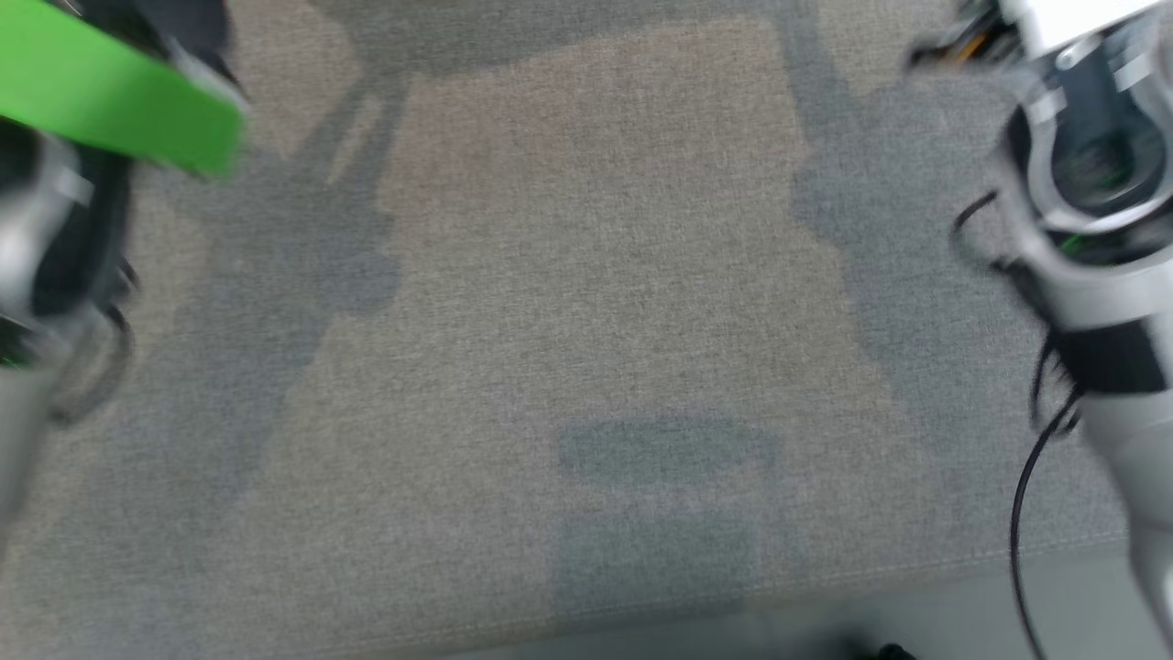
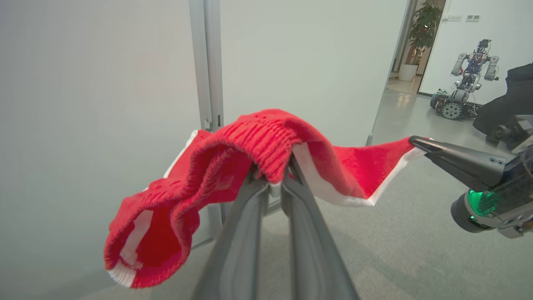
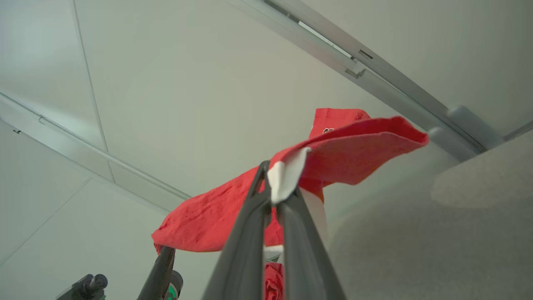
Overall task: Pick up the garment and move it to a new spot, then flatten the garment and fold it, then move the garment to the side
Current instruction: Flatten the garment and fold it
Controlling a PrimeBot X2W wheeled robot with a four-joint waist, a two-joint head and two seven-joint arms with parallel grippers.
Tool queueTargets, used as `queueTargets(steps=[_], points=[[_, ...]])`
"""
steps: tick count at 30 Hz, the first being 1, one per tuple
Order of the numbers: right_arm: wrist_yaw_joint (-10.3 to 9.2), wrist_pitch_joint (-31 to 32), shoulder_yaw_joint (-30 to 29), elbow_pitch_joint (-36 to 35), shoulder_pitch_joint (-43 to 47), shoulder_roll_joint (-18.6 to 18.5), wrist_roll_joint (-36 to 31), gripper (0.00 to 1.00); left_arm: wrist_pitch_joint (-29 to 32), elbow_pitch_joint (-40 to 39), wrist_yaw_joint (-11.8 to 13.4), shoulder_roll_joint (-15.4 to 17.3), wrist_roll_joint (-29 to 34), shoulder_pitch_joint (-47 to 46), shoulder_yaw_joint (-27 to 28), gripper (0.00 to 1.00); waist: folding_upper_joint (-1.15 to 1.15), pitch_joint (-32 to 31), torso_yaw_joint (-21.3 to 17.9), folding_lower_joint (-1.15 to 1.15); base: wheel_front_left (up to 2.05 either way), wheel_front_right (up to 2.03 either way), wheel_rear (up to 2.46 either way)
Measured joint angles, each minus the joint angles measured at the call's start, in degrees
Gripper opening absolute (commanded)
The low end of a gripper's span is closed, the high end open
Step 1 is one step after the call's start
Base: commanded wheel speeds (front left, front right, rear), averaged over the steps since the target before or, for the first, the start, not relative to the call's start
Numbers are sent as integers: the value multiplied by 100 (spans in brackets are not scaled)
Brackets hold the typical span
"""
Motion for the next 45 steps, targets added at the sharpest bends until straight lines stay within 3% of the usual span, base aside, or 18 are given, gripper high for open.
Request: queueTargets(steps=[5,8,16,19,20,23,29,37,43,45], points=[[-3,-66,387,1241,1595,287,83,0,-557,1333,8,-46,170,2173,-739,0,0,173,-181,1,0,0,0],[62,-201,412,1485,2240,319,124,0,-934,1849,10,-222,38,3004,-854,0,0,147,-300,0,0,0,0],[156,-353,333,1987,2617,361,203,0,-1579,2380,-178,-644,-658,3448,-661,0,0,-218,-392,0,0,0,0],[205,-378,233,2147,2747,309,311,0,-1550,2412,-447,-608,-883,3580,-711,0,0,-393,-406,-1,0,0,0],[209,-410,116,2229,2874,197,377,0,-1430,2401,-620,-497,-911,3648,-842,0,0,-517,-412,0,0,0,0],[255,-388,44,2272,3143,-91,419,0,-1180,2285,-820,-376,-979,3785,-1045,0,0,-711,-405,-1,0,0,0],[312,-202,47,2125,3737,-428,520,0,-854,1993,-910,-215,-1282,4407,-1246,0,0,-1099,-336,0,0,0,0],[358,-63,-197,1539,5264,-851,1061,0,-712,1533,-709,-192,-1659,5573,-1438,0,0,-1553,-185,-1,0,0,0],[699,-54,-464,620,6157,-1134,1427,0,-765,1017,-559,79,-1964,6198,-1283,0,0,-1775,-83,-1,0,0,0],[708,-54,-515,399,6460,-1329,1466,0,-760,793,-489,129,-2031,6392,-1273,0,0,-1824,-84,-1,0,0,0]])
